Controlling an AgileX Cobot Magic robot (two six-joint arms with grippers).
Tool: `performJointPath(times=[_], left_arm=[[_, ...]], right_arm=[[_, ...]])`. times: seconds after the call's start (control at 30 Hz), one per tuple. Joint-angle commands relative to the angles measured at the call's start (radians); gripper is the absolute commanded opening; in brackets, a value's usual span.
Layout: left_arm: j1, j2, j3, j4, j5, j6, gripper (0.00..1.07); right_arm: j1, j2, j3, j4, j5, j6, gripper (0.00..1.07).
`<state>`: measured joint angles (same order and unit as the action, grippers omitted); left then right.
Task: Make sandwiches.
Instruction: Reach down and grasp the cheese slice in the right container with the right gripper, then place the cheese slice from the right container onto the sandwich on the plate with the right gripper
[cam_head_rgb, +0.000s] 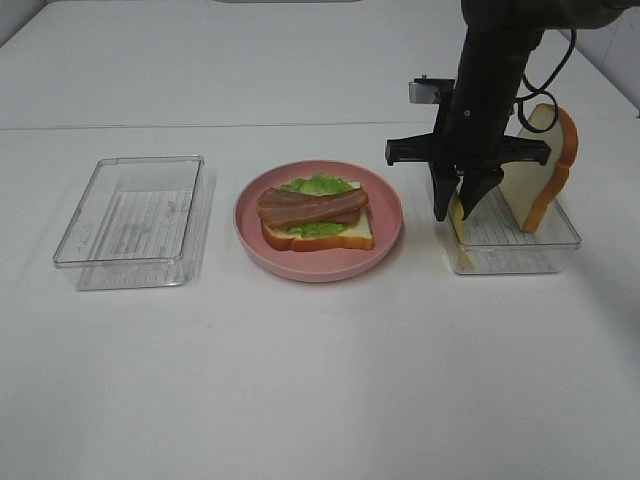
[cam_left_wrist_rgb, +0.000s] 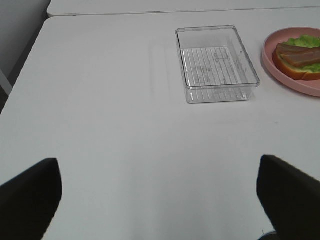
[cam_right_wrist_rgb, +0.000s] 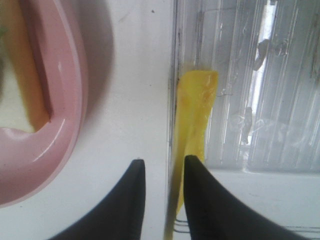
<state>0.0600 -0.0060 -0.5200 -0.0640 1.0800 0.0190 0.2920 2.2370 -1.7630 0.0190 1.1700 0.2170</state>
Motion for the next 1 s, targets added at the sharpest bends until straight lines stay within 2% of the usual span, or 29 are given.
performJointPath(times=[0.03, 0.13, 0.17, 0.27, 0.3, 0.7, 0.97, 1.0], left_arm=[[0.001, -0.017, 0.002, -0.010, -0.005, -0.005, 0.98], [0.001, -0.017, 0.002, -0.010, -0.005, -0.005, 0.98], [0.001, -0.017, 0.002, -0.010, -0.005, -0.005, 0.98], [0.001, -0.017, 0.002, -0.010, -0.005, -0.005, 0.98], [0.001, -0.017, 0.002, -0.010, -0.005, -0.005, 0.98], [0.001, -0.017, 0.002, -0.010, -0.005, -0.005, 0.98], [0.001, -0.017, 0.002, -0.010, -0.005, -0.005, 0.98], [0.001, -0.017, 0.002, -0.010, -0.005, -0.005, 0.98]], right_arm=[[-0.005, 0.003, 0.005, -0.005, -0.001, 0.004, 0.28], [-0.005, 0.003, 0.005, -0.005, 0.000, 0.004, 0.23], [-0.005, 0.003, 0.005, -0.005, 0.002, 0.004, 0.13], [-0.005, 0.003, 0.005, -0.005, 0.003, 0.004, 0.08], [-0.005, 0.003, 0.005, -0.005, 0.003, 0.004, 0.00], [-0.005, -0.026, -0.015, -0.005, 0.047, 0.004, 0.00], [-0.004, -0.136, -0.031, 0.005, 0.068, -0.003, 0.00], [-0.004, -0.159, -0.031, 0.037, 0.077, -0.007, 0.00]])
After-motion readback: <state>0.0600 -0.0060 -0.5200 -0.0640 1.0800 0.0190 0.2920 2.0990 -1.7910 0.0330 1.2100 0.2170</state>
